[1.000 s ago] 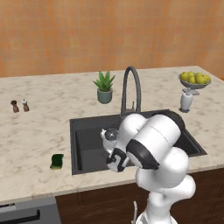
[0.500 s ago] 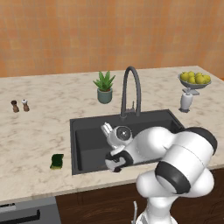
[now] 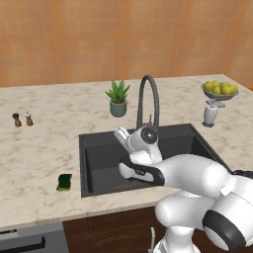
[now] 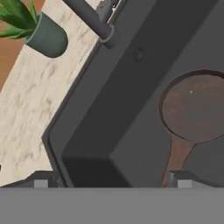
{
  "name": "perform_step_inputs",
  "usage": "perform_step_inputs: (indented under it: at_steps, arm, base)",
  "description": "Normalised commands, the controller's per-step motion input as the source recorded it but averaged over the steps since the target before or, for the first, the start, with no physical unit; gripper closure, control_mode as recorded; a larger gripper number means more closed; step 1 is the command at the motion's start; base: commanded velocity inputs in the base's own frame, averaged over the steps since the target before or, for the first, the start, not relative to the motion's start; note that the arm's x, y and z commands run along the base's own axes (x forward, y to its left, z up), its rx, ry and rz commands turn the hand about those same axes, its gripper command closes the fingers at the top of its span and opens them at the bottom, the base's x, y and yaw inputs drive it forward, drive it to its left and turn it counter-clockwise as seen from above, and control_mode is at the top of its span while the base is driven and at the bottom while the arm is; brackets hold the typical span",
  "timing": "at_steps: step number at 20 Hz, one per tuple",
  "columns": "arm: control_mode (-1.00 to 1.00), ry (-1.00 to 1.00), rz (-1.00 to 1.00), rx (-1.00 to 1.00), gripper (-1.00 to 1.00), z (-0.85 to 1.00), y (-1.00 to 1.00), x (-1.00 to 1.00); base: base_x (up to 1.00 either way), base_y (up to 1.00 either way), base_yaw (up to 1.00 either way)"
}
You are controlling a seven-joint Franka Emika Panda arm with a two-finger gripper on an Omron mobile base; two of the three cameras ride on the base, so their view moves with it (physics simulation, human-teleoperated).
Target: Pick the pan and sponge and place them into the sink. Then turn on the water.
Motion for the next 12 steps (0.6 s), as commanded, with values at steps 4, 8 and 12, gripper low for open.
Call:
perform_step_inputs:
  at_steps: [4, 8, 12]
  arm:
    - [-1.0, 0.23, 0.05, -0.15, -1.0, 1.0, 0.24, -0.04]
    - [-1.0, 0.25, 0.14, -0.06, -1.0, 0.8, 0.37, -0.08]
    - [-1.0, 0.01, 0.42, -0.01, -1.0, 0.0, 0.55, -0.29]
  base:
    - [0.0, 0.0, 0.0]
    - [0.0, 0.0, 0.0]
    - [0.0, 0.0, 0.0]
